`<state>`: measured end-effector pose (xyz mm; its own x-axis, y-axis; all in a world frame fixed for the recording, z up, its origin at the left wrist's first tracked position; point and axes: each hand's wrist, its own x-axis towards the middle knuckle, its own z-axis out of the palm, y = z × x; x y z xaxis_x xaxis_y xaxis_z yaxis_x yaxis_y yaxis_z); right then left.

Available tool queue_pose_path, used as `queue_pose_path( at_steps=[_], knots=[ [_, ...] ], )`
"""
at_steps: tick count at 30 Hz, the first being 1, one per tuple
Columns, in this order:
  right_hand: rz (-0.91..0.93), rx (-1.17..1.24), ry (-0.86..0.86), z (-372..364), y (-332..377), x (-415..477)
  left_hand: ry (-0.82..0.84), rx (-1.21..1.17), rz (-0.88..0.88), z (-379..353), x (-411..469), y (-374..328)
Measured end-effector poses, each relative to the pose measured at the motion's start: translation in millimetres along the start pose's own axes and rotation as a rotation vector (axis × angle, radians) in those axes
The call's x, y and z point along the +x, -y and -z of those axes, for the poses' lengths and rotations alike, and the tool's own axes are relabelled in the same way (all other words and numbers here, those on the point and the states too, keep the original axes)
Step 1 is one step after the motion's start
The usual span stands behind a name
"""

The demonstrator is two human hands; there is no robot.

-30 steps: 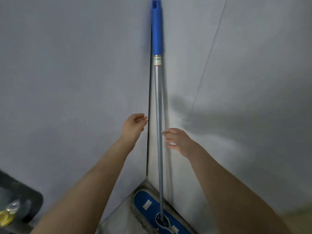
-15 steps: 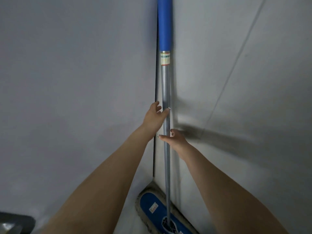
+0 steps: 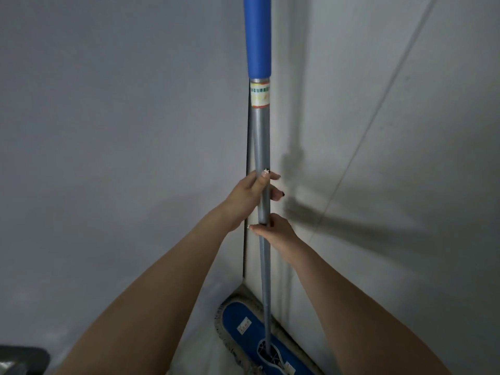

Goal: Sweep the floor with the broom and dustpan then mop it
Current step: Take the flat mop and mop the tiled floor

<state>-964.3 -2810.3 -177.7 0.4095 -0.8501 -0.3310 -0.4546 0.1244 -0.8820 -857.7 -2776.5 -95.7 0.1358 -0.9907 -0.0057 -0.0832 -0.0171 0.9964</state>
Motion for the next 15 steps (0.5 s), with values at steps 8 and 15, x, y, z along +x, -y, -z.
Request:
queue_pose_path(
  at_steps=[8,15],
  knots=[
    [-0.02,0.043,-0.036,19.5,-3.8,-43.6,0.138,0.085,-0.097,-41.5,-29.9,-25.2],
    [0.082,0.066,-0.1,63.8,-5.7,-94.2,0.133,0.072,-0.171,-97.9,-59.5,-64.8]
  ],
)
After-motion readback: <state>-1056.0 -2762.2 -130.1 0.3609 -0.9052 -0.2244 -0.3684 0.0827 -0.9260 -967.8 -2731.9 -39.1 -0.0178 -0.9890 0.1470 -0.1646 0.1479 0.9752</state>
